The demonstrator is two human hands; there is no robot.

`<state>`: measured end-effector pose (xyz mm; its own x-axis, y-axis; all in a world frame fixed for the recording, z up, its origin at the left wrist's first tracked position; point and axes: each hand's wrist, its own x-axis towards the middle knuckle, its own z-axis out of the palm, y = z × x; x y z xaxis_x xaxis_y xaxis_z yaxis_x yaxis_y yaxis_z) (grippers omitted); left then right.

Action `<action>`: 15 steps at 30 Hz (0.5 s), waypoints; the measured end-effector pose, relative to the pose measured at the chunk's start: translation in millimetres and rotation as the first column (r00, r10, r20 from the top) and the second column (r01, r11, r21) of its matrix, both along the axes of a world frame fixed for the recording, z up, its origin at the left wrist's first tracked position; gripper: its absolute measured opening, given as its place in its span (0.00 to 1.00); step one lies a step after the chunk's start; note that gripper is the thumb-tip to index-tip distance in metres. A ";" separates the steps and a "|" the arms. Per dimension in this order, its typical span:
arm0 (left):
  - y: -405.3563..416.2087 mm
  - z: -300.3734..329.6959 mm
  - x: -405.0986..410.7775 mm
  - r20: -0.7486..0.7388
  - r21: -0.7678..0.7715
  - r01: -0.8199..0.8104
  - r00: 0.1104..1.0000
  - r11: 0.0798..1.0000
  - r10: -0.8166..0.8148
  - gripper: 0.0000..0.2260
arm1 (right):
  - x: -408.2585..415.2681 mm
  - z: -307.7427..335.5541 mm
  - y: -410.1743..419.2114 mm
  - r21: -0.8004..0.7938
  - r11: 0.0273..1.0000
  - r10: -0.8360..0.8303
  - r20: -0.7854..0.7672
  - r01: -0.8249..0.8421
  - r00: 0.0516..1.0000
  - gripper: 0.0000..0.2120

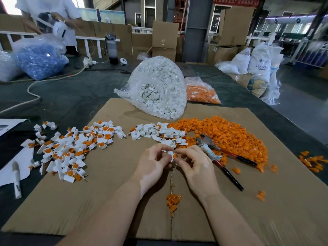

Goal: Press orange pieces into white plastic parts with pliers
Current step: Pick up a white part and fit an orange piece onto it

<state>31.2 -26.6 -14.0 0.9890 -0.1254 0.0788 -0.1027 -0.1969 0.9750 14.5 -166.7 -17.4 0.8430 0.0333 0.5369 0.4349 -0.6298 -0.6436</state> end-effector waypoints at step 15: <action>-2.8 -1.4 5.2 0.034 0.012 -0.018 0.999 1.000 0.017 0.04 | 0.0 -0.2 0.5 -0.050 0.999 -0.008 0.044 0.010 0.999 0.08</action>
